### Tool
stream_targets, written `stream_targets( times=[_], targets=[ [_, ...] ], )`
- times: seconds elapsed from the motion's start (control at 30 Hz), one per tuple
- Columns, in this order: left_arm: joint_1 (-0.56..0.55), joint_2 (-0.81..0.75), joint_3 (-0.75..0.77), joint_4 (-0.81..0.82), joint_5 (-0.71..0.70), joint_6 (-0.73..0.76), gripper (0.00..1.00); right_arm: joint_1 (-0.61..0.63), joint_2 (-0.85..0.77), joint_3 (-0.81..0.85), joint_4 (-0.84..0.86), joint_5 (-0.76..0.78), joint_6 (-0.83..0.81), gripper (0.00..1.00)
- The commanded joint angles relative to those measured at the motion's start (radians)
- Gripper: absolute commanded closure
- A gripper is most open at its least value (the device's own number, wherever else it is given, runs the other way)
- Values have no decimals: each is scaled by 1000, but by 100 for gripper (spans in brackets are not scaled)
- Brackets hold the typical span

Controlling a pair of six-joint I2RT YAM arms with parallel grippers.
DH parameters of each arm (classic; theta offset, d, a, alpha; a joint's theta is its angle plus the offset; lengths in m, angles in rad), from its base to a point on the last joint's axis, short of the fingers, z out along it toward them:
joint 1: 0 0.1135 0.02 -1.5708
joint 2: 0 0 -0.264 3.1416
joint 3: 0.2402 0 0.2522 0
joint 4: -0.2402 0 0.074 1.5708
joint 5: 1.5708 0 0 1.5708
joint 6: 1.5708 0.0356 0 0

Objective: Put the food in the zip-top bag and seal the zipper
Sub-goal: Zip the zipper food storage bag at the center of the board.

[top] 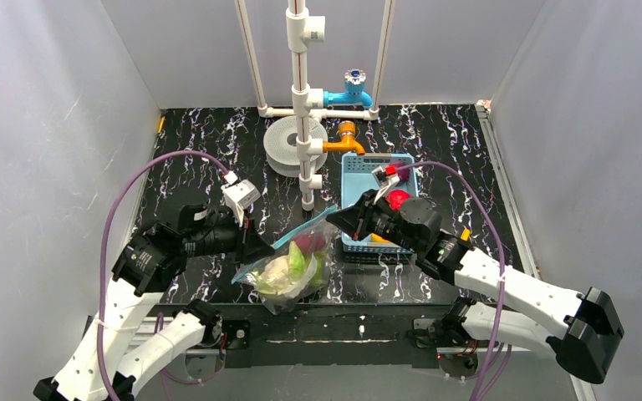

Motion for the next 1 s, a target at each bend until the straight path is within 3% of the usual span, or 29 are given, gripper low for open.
stream_targets(
  times=[0.0, 0.27, 0.5, 0.8, 0.97],
  targets=[
    [2, -37, 52, -101, -1, 20, 100, -45, -57, -54, -66, 231, 5, 99],
    [1, -41, 55, -128, -76, 28, 100, -50, -183, -133, -179, 387, 52, 99],
    [2, -44, 57, -140, -128, 31, 100, -55, -231, -155, -258, 426, 74, 99],
    [1, -64, 59, -166, -260, 18, 98, -61, -248, -146, -286, 372, 46, 99],
    [2, -63, 50, -154, -325, -4, 95, -58, -182, -89, -249, 190, -28, 99]
  ],
)
